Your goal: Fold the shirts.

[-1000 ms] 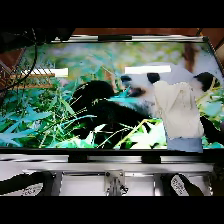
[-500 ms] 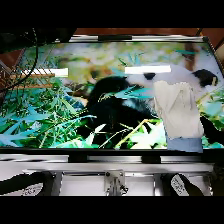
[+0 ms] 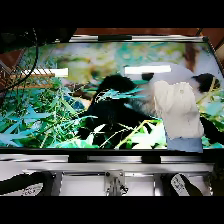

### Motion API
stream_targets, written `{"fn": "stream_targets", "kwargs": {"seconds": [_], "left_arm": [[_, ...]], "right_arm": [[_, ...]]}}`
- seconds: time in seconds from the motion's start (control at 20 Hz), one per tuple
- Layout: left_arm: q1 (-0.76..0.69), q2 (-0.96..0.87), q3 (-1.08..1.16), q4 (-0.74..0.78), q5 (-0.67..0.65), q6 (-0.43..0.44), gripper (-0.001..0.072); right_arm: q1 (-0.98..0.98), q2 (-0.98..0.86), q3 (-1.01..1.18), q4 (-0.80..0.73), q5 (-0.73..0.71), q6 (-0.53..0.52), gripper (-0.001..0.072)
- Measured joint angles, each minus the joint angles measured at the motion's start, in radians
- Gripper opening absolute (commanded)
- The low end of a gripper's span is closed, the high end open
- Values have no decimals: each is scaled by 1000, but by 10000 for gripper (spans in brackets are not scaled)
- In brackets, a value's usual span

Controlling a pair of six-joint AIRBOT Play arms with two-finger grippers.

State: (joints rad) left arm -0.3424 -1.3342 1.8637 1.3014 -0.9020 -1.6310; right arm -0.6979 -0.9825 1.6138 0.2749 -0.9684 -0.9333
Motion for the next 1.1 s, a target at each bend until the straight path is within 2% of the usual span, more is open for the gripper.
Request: {"fn": "stream_targets", "kwargs": {"seconds": [0.2, 0.45, 0.5, 0.55, 0.6, 0.8, 0.85, 1.1], "left_arm": [[0, 0, 0, 0, 13, 25, 540], [0, 0, 0, 0, 27, 43, 540], [0, 0, 0, 0, 28, 45, 540], [0, 0, 0, 0, 30, 46, 540], [0, 0, 0, 0, 31, 47, 540], [0, -2, 0, 0, 36, 55, 540], [0, -5, 0, 0, 36, 64, 540], [0, -50, 0, 0, 53, 90, 540]], "right_arm": [[-4, 21, 0, -24, -124, -29, 66], [-5, 55, 0, -73, -196, -47, 80], [-5, 59, 0, -77, -203, -48, 221], [-5, 61, 0, -78, -209, -47, 476], [-5, 65, 1, -77, -223, -47, 507], [14, 76, 1, -8, -304, -49, 507], [22, 82, 1, 14, -340, -49, 535], [116, 124, 1, 206, -515, -83, 540]]}}
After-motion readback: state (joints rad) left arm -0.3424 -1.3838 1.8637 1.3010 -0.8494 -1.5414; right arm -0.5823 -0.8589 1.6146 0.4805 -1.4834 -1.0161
